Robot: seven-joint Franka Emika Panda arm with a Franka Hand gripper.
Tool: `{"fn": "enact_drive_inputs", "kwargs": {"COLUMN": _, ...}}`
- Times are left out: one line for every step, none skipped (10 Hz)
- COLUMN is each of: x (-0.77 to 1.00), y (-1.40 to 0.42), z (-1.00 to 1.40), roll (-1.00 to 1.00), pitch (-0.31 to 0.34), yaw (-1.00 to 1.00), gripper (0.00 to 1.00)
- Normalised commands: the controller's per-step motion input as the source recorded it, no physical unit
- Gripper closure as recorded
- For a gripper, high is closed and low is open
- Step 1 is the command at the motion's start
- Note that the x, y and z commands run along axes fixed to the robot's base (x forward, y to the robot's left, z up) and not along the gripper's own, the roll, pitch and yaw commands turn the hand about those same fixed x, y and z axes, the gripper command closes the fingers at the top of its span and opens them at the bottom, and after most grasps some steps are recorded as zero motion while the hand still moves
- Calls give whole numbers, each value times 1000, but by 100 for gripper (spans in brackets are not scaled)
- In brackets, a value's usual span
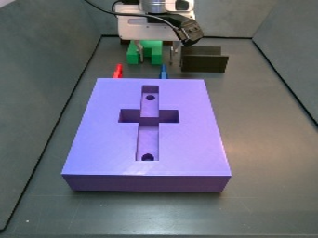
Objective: Pick up the green object. Move up. Place the green object on the fixture. Regrasp the green object. Move to above the board. Insert the green object.
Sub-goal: Pick up the green object.
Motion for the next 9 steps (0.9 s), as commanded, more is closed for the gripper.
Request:
{"fn": "enact_drive_inputs", "kwargs": {"x": -17, "y": -34, "z": 0, "roll": 0, "pitch": 0, "yaw": 0, "gripper": 0}}
{"fn": "enact_drive_inputs", "kwargs": {"x": 0, "y": 0, "z": 0, "roll": 0, "pitch": 0, "yaw": 0, "gripper": 0}}
{"fn": "enact_drive_inputs", "kwargs": {"x": 0, "y": 0, "z": 0, "roll": 0, "pitch": 0, "yaw": 0, "gripper": 100}}
{"fn": "enact_drive_inputs", "kwargs": {"x": 0, "y": 0, "z": 0, "roll": 0, "pitch": 0, "yaw": 0, "gripper": 100}}
{"fn": "enact_drive_inputs", "kwargs": {"x": 0, "y": 0, "z": 0, "roll": 0, "pitch": 0, "yaw": 0, "gripper": 100}}
{"fn": "enact_drive_inputs", "kwargs": {"x": 0, "y": 0, "z": 0, "roll": 0, "pitch": 0, "yaw": 0, "gripper": 100}}
{"fn": "enact_drive_inputs", "kwargs": {"x": 0, "y": 0, "z": 0, "roll": 0, "pitch": 0, "yaw": 0, "gripper": 100}}
{"fn": "enact_drive_inputs", "kwargs": {"x": 0, "y": 0, "z": 0, "roll": 0, "pitch": 0, "yaw": 0, "gripper": 100}}
{"fn": "enact_drive_inputs", "kwargs": {"x": 0, "y": 0, "z": 0, "roll": 0, "pitch": 0, "yaw": 0, "gripper": 100}}
